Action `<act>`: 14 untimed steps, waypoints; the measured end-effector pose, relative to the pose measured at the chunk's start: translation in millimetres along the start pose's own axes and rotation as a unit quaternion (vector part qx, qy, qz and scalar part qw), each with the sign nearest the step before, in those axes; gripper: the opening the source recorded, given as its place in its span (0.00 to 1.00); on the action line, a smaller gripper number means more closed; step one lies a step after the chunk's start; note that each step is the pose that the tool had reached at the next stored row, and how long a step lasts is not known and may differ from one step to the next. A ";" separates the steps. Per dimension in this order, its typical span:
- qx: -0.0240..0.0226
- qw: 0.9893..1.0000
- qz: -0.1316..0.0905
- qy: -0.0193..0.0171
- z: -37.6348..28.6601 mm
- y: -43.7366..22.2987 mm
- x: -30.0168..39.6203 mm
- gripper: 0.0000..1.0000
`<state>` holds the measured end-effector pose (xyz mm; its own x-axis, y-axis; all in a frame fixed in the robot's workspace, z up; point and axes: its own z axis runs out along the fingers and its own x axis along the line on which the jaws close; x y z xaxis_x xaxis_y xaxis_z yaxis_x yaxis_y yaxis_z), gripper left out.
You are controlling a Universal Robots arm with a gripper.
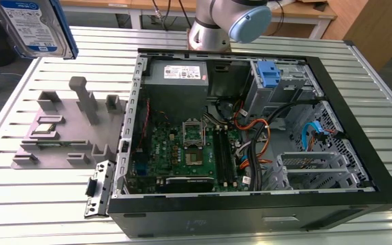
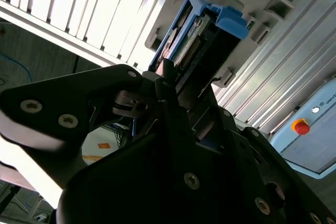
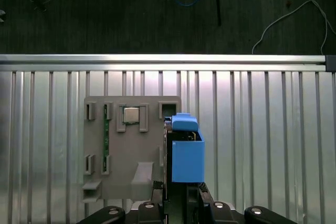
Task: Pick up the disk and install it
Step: 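Pick up the disk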
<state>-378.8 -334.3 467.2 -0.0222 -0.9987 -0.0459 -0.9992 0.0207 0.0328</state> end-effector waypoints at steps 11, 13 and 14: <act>0.000 1.000 0.000 0.000 -0.3 -9.9 -0.3 0.35; 0.000 1.000 0.000 0.000 -0.3 -10.0 -0.3 0.35; 0.000 1.000 0.000 0.000 -0.3 -10.1 -0.2 0.35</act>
<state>-368.7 -334.3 467.2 -0.0223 -0.9987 -0.0460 -0.9992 0.0208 0.0328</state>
